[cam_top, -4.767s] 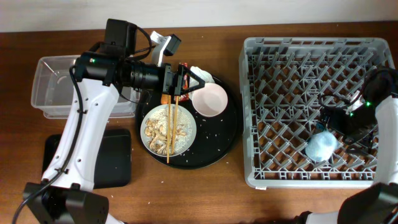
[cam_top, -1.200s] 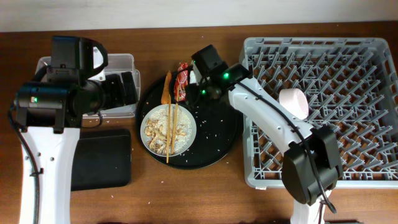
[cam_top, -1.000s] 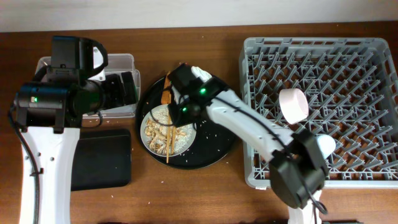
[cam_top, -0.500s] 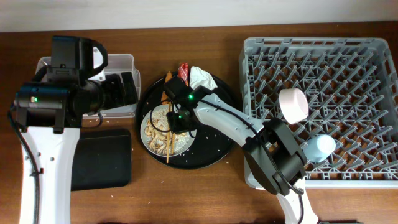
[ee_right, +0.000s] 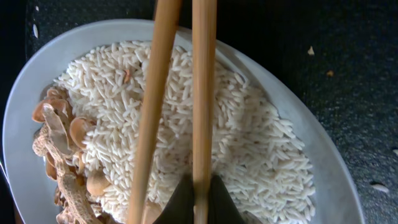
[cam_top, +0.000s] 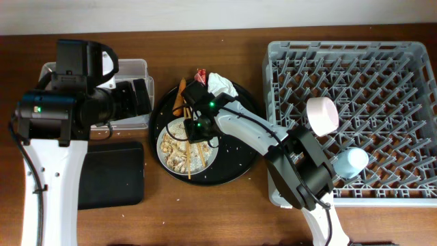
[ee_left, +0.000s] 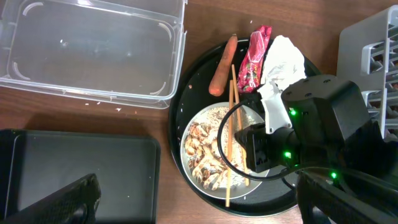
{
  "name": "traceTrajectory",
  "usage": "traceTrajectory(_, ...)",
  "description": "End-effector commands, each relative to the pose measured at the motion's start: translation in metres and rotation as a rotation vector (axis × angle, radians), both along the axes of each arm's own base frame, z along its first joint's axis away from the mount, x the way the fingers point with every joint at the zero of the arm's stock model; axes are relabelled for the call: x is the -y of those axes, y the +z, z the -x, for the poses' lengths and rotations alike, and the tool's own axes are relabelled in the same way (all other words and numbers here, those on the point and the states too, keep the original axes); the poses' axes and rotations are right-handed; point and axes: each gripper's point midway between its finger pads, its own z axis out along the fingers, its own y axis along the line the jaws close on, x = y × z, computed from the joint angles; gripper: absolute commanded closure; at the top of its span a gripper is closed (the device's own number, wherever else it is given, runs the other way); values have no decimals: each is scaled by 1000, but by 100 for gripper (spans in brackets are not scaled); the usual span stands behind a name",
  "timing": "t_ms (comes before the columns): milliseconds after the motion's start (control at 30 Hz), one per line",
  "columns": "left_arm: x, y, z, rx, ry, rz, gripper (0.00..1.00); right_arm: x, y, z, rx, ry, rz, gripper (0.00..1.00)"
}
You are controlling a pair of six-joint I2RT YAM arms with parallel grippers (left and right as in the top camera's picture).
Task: Sort waste into correct bins and load items into the dishwasher rack
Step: 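Reach the right gripper to the plate and grasp the wooden chopsticks, then carry the chopsticks to the rack and lay them in with the right gripper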
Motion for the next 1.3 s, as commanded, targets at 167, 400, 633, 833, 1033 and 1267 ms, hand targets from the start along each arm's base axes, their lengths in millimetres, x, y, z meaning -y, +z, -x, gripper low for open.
traceTrajectory(167, 1, 3, -2, 7, 9, 13, 1, 31, 107, -23, 156, -67, -82, 96)
traceTrajectory(400, 1, 3, -2, 7, 9, 13, 1, 194, 127, -61, 137, -310, 91, 96)
traceTrajectory(633, 1, 3, -2, 7, 9, 13, 1, 267, 101, -52, 72, -303, 307, 78)
traceTrajectory(833, 1, 3, -2, 7, 9, 13, 1, 159, 104, -14, 2, -88, 96, 56)
traceTrajectory(1033, 1, 3, -2, 7, 8, 13, 1, 47, 76, 20, 57, -73, 115, 62)
traceTrajectory(1267, 1, 3, -2, 7, 9, 13, 1, 32, 9, 27, -8, -105, 205, 82)
